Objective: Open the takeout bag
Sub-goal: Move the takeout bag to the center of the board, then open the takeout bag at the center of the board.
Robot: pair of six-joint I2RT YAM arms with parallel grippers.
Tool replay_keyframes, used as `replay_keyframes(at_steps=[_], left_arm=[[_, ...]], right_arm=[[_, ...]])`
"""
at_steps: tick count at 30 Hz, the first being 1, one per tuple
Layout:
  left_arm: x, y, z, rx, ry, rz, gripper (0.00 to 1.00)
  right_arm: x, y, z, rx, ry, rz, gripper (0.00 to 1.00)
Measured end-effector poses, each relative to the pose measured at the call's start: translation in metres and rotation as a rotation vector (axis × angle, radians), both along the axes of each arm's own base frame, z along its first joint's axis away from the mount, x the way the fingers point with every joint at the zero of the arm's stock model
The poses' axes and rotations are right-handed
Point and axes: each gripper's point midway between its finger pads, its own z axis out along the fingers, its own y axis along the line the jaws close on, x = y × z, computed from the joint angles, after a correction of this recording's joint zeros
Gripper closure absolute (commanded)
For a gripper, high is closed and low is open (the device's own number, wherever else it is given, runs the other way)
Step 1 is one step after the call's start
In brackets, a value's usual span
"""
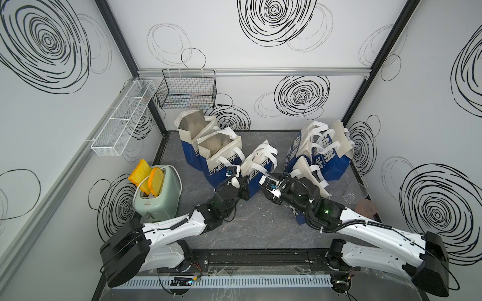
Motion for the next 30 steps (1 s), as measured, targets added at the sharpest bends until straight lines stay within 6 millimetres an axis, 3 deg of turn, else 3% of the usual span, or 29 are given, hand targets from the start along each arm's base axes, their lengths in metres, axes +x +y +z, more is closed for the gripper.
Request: replay_keyframes(at_steps=[8, 14, 23, 30], left_arm=[[-0.009, -0.001, -0.003, -0.020, 0.009, -0.011, 1.00], [-0.012, -0.003, 0.002, -0.034, 0.001, -0.020, 1.00], [-0.016, -0.011, 0.006, -0.037, -0.004, -0.046, 1.00], [-0.015, -0.015, 0.011, -0.043, -0.008, -0.052, 1.00]], right_arm=[[0.015, 0.016, -0.006, -0.034, -0.074, -0.020, 0.49], [0.012, 0.028, -0.008, -0.057, -0.104, 0.008, 0.51], [0.012, 0.044, 0.009, -0.040, -0.153, 0.025, 0.58], [0.012, 0.048, 0.005, -0.051, -0.154, 0.025, 0.59]])
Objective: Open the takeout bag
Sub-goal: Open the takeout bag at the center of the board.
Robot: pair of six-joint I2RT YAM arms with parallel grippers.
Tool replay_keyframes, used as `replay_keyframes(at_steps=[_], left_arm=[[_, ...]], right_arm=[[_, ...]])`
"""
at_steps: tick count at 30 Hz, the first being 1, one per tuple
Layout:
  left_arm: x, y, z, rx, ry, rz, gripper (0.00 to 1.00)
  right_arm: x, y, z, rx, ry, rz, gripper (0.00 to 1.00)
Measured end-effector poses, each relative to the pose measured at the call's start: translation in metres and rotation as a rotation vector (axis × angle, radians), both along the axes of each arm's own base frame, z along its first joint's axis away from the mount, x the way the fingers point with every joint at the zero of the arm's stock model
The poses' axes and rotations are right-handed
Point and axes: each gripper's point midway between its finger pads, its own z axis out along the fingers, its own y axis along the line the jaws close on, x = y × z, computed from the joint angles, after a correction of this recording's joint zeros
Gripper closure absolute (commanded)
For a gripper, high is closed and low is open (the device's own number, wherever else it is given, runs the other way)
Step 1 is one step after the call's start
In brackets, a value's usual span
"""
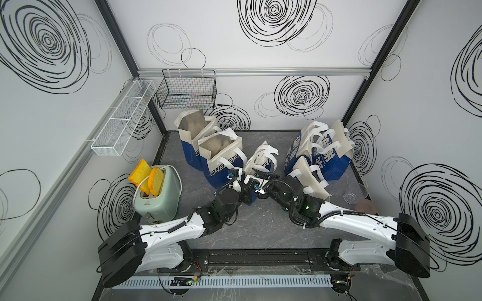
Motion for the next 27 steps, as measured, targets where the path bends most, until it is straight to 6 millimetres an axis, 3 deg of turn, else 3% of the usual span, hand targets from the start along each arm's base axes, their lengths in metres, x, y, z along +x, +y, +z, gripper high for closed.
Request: replay_keyframes(at_steps=[19, 27], left_arm=[[0.001, -0.001, 0.003, -0.003, -0.002, -0.001, 1.00], [0.001, -0.002, 0.004, -0.001, -0.003, -0.004, 1.00]], right_arm=[[0.008, 0.006, -0.009, -0.015, -0.014, -0.026, 0.68], [0.013, 0.009, -0.001, 0.004, -0.033, -0.043, 0.69]])
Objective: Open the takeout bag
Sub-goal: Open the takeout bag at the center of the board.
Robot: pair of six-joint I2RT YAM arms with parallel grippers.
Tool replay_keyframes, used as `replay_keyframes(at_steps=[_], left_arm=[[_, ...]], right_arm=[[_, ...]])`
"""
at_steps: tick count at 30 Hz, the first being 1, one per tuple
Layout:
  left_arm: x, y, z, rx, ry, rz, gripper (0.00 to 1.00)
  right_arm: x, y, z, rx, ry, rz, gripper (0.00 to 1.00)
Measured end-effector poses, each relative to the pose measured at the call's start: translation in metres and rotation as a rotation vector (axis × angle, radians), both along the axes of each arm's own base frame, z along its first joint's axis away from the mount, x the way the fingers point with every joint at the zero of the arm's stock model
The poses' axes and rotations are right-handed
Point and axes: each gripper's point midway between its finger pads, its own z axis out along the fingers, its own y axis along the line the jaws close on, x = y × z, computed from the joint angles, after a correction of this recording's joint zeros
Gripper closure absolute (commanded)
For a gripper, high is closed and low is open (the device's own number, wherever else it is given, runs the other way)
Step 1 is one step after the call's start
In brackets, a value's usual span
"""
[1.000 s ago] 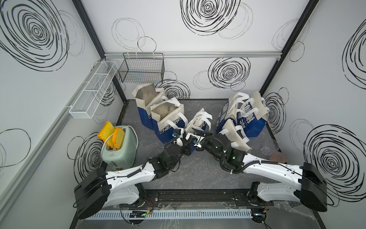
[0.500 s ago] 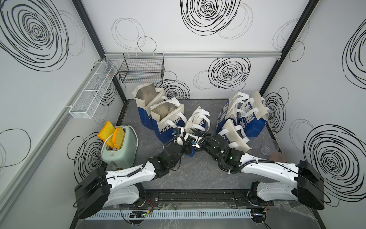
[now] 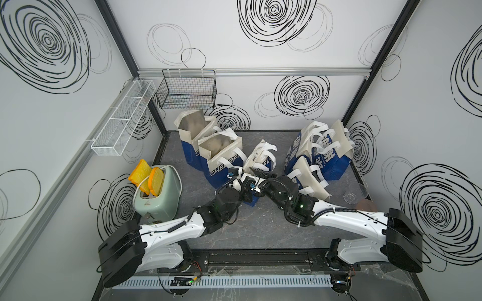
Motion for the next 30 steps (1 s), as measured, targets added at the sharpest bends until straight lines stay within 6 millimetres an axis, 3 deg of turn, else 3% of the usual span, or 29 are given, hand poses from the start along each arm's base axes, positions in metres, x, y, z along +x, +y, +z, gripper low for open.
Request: replay_keyframes(at_steps=[12, 15, 18, 30], left_arm=[[0.000, 0.000, 0.000, 0.016, 0.000, -0.001, 1.00], [0.000, 0.000, 0.000, 0.017, -0.001, 0.000, 1.00], [0.001, 0.000, 0.000, 0.018, -0.001, 0.002, 1.00], [0.006, 0.006, -0.003, 0.017, 0.020, 0.021, 1.00]], right_arm=[[0.004, 0.006, 0.001, 0.013, -0.007, -0.003, 0.78], [0.004, 0.007, -0.001, 0.014, -0.004, -0.004, 0.86], [0.006, 0.007, -0.002, 0.010, -0.004, -0.011, 1.00], [0.013, -0.007, 0.008, 0.048, 0.071, -0.046, 1.00]])
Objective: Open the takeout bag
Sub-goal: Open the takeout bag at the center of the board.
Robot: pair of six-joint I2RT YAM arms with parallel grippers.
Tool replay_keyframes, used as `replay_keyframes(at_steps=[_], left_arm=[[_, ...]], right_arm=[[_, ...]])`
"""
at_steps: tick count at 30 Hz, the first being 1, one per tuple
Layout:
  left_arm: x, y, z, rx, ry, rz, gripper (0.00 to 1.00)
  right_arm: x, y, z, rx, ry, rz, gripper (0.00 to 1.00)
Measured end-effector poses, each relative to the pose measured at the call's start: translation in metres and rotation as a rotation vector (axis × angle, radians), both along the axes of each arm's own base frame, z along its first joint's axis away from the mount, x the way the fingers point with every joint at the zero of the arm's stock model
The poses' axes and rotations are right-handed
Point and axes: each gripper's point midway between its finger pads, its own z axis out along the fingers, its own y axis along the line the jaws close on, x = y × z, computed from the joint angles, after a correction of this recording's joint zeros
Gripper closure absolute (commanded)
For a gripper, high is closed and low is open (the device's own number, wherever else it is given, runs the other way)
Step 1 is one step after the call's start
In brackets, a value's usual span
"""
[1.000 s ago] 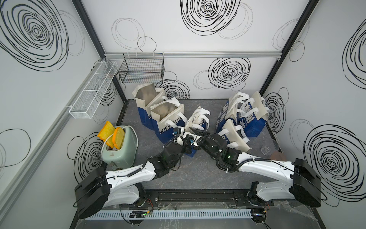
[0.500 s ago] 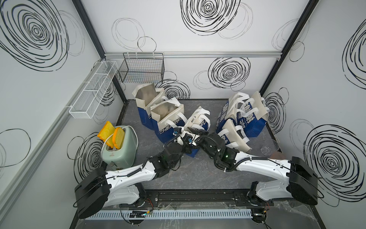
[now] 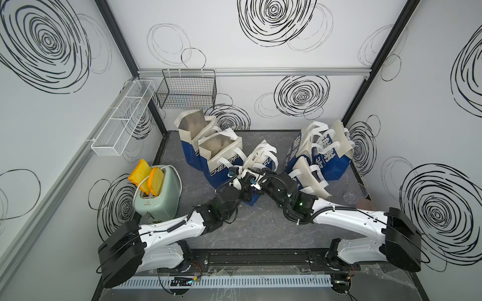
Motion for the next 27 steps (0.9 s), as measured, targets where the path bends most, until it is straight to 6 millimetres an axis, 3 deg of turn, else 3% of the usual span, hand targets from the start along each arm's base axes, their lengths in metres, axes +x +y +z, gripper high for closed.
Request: replay_keyframes(at_steps=[11, 27], left_arm=[[0.004, 0.005, -0.003, -0.042, 0.038, 0.028, 1.00], [0.006, 0.010, -0.013, -0.046, 0.106, 0.076, 1.00]], right_arm=[[0.006, -0.005, 0.008, -0.041, 0.074, 0.028, 1.00], [0.012, -0.001, 0.019, -0.267, -0.008, 0.069, 1.00]])
